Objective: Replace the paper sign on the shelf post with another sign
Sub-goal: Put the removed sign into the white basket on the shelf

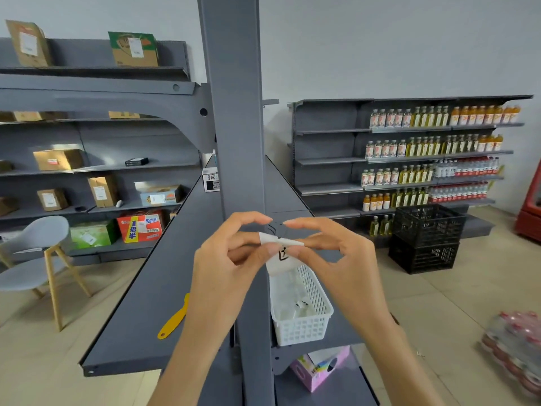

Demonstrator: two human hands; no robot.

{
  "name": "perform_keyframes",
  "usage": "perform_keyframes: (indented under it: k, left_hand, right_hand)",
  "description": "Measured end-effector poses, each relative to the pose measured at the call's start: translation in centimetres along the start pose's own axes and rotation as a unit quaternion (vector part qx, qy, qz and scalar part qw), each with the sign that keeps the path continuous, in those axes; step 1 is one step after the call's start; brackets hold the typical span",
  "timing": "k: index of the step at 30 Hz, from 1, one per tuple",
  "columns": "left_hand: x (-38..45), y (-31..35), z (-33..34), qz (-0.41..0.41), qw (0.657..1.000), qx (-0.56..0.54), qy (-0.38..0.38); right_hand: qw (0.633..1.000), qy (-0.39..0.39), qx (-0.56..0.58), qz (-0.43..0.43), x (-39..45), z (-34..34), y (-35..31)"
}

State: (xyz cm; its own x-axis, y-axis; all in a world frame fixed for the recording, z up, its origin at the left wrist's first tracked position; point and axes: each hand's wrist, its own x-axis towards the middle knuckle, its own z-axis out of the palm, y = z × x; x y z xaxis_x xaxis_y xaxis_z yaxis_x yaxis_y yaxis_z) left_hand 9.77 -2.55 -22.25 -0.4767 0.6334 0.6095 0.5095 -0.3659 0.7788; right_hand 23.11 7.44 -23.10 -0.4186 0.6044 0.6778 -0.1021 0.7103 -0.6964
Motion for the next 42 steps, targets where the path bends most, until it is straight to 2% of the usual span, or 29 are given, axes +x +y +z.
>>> perform_keyframes:
  k: [4,9,12,18,20,22,24,26,27,29,32,36,38,42]
  left_hand:
    - [0.5,-1.1,0.7,-0.020,1.000,-0.012,-0.015]
    - [0.5,-2.4,1.8,-0.101,0.979,-0.122,-0.130]
    - [0.5,-3.2,2.9,-0.114,0.970,-0.145,-0.158]
    - [-0.3,-3.1,6.7,-0.102,0.972,-0.177,-0.113]
    - [-0.7,-3.2,8.3,-0.120,0.970,-0.201,-0.073]
    - [-1.1,-3.6,9.9,-0.165,0.960,-0.225,-0.028]
    - [-1.8,-4.1,11.6,-0.241,0.931,-0.274,-0.001]
    - [-2.5,-4.5,12.7,-0.310,0.888,-0.337,0.030]
    - [-2.7,-4.6,13.0,-0.319,0.881,-0.348,0.042]
    - [-2.7,-4.5,13.2,-0.305,0.888,-0.341,0.054]
    - [-2.4,-4.6,14.0,-0.294,0.901,-0.309,0.081]
    - [-2.3,-5.2,14.2,-0.270,0.940,-0.199,0.060]
    - [-2.1,-6.0,13.9,-0.264,0.948,-0.174,0.050]
    - [-1.9,-7.6,13.6,-0.281,0.945,-0.169,0.005]
  right_hand:
    - [0.999,0.005,0.030,0.026,-0.1,0.0,0.7]
    - [0.994,0.016,0.090,0.051,-0.7,-0.6,1.6]
    - [0.987,0.023,0.135,0.084,-1.1,-1.1,2.6]
    - [0.956,0.030,0.258,0.132,-1.8,-1.8,5.0]
    - [0.944,0.040,0.296,0.144,-1.9,-1.7,5.7]
    - [0.932,0.086,0.319,0.151,-2.0,-1.2,6.2]
    - [0.942,0.144,0.270,0.134,-1.9,-0.7,6.8]
    - [0.971,0.172,0.143,0.089,-1.9,-0.2,7.9]
    - [0.978,0.173,0.095,0.063,-1.9,0.0,8.4]
    - [0.984,0.168,0.052,0.031,-1.8,0.5,9.2]
    - [0.985,0.160,0.058,0.017,-1.9,1.2,10.0]
    - [0.989,0.121,0.078,-0.014,-3.2,2.0,11.1]
    - [0.991,0.112,0.070,-0.026,-3.8,2.1,12.0]
    - [0.991,0.095,-0.058,-0.077,-3.5,1.3,14.5]
